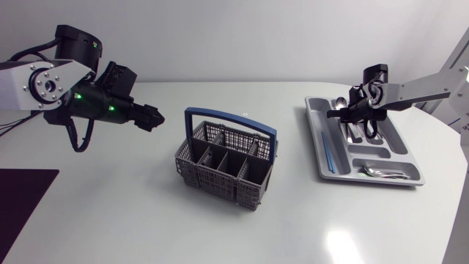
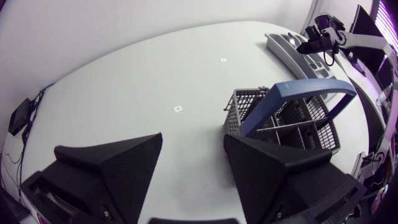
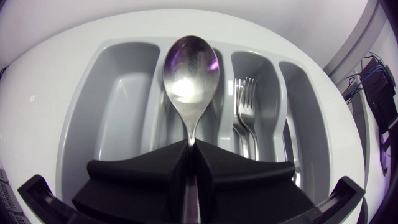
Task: Unload the cutlery basket into the drawer organizer.
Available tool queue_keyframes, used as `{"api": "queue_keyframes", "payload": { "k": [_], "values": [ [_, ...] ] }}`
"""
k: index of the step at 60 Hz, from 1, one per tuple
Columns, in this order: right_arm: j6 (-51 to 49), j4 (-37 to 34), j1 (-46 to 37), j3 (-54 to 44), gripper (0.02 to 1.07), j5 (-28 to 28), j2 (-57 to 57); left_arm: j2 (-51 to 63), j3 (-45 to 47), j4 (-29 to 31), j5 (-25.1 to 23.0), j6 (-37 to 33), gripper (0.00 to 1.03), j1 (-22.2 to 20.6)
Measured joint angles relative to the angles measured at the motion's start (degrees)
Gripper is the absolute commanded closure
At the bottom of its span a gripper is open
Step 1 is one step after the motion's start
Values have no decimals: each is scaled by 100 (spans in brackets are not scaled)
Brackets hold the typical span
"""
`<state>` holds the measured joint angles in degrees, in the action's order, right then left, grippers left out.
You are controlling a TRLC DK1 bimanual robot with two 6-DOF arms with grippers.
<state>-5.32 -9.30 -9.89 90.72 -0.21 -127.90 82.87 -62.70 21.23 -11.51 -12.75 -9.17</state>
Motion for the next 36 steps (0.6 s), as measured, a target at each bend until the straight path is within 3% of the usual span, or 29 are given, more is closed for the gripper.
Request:
{"api": "queue_keyframes", "payload": {
  "k": [13,22,36],
  "values": [
    [-4,162,20,-518,45,-157,529,9,11,-17,-66,-98,33,0],
    [-85,332,238,-1563,44,-269,1633,55,98,-35,-151,-236,34,0],
    [-238,162,1469,-3600,44,-179,3866,398,236,-33,-166,-514,36,-42]
  ]
}}
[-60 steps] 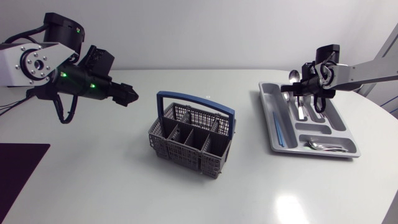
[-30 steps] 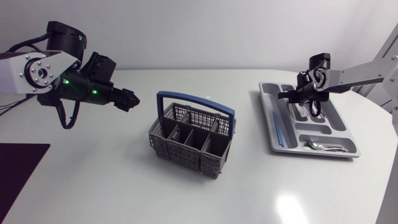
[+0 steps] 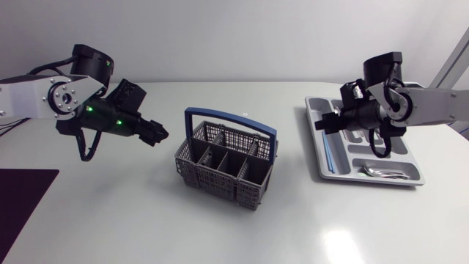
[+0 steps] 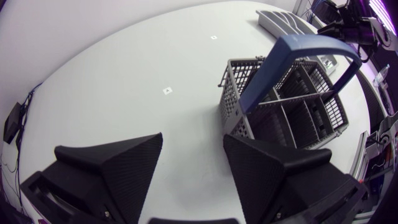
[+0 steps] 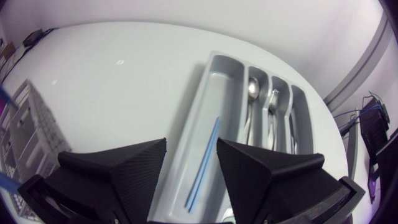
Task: Unload the cutlery basket into the drawer organizer.
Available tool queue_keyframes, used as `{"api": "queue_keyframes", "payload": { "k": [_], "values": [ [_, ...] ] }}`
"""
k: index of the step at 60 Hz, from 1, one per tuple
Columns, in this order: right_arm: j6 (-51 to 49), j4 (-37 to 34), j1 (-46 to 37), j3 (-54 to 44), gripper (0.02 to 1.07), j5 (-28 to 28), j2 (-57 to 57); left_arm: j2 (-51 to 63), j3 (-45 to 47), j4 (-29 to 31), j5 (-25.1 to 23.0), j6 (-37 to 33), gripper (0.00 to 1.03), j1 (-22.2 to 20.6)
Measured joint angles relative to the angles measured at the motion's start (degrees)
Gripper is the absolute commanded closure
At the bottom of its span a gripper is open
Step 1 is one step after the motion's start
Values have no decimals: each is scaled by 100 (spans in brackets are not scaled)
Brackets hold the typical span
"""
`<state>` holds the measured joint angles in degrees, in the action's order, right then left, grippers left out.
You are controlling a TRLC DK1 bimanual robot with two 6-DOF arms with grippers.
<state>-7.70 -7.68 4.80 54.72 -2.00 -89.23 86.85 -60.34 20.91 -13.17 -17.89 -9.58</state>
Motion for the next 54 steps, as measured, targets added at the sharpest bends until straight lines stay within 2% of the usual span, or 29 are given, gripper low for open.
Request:
{"api": "queue_keyframes", "payload": {
  "k": [9,19,32,54],
  "values": [
    [0,-435,737,-791,44,52,1008,223,131,-2,-2,-188,37,-238],
    [0,-601,1298,-1147,44,52,1425,232,284,-4,2,-343,37,-433],
    [-2,-564,1836,-1235,44,439,1342,79,636,-20,-46,-487,37,-590],
    [-7,-369,2140,-1178,44,380,704,-555,1088,33,-146,-654,37,-671]
  ]
}}
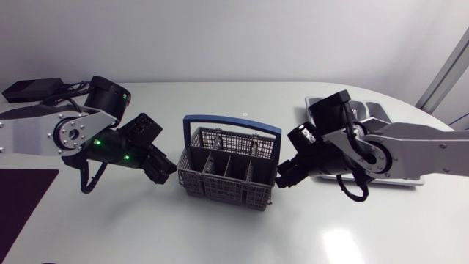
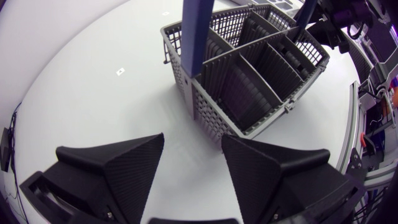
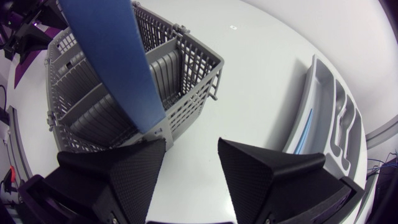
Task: Unload the cutlery basket into the drawer organizer.
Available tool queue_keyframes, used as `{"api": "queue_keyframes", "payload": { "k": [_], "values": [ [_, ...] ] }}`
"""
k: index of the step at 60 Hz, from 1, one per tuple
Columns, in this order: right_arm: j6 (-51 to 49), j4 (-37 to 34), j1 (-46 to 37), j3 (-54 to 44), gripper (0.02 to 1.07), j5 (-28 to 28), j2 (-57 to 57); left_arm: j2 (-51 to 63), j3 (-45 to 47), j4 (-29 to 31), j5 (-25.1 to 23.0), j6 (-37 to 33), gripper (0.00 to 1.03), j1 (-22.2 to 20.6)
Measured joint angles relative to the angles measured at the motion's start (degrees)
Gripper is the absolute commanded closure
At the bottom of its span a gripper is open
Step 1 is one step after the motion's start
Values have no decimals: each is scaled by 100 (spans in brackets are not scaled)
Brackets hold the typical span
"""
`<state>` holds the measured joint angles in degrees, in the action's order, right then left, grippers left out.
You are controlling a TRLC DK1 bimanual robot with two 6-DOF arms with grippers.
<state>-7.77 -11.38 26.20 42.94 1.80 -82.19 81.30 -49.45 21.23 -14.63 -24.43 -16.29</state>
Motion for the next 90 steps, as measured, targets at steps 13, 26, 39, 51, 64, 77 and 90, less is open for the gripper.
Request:
{"api": "queue_keyframes", "payload": {
  "k": [13,26,39,51,64,77,90],
  "values": [
    [0,0,28,435,44,-85,-393,-205,160,70,13,-118,37,22],
    [0,26,28,918,44,-166,-627,-210,162,96,7,-122,37,26],
    [0,61,22,990,44,-192,-664,76,-9,120,-4,-122,37,26],
    [0,57,0,953,44,-210,-581,372,-247,118,-2,-138,37,26],
    [0,39,66,857,44,-251,-426,437,-321,118,15,-138,36,26],
    [4,-2,219,822,44,-387,-372,472,-343,116,17,-138,36,85],
    [2,-39,284,752,44,-398,-326,501,-354,76,20,-138,36,179]
  ]
}}
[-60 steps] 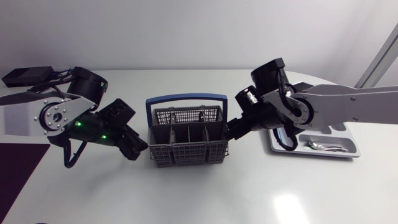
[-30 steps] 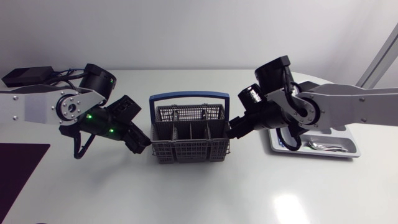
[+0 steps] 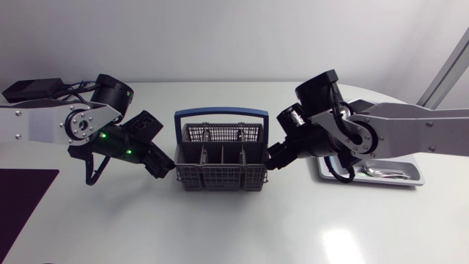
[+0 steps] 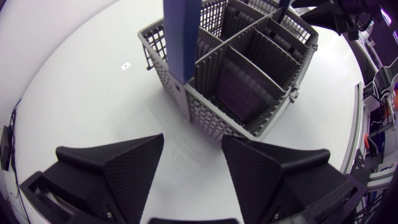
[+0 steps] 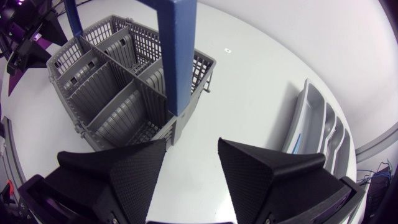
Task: Unload the cutlery basket into the drawer organizer.
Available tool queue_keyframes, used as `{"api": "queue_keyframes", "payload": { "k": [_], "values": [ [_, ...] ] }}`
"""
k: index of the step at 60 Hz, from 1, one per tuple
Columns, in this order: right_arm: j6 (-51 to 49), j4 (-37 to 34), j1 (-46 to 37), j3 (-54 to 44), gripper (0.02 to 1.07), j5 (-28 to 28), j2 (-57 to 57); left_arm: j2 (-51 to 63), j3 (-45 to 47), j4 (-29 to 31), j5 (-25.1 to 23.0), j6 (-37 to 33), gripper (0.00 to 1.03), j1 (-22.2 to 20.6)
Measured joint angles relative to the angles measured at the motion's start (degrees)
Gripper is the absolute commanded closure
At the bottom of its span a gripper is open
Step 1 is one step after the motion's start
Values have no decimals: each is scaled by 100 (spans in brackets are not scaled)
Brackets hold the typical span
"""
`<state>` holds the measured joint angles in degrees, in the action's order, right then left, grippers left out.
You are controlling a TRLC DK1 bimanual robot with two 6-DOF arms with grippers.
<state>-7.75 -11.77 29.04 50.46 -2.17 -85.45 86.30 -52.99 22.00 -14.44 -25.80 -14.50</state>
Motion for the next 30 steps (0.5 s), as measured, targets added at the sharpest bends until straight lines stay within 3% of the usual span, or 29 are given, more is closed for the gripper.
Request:
{"api": "queue_keyframes", "payload": {
  "k": [21,28,30],
  "values": [
    [-2,-4,28,-109,41,-133,2,2,0,-9,-2,0,34,4],
    [-39,-2,15,-181,33,-162,57,2,0,-22,-26,0,30,42],
    [-42,-4,9,-223,30,-170,92,2,0,-55,-35,0,23,66]
  ]
}}
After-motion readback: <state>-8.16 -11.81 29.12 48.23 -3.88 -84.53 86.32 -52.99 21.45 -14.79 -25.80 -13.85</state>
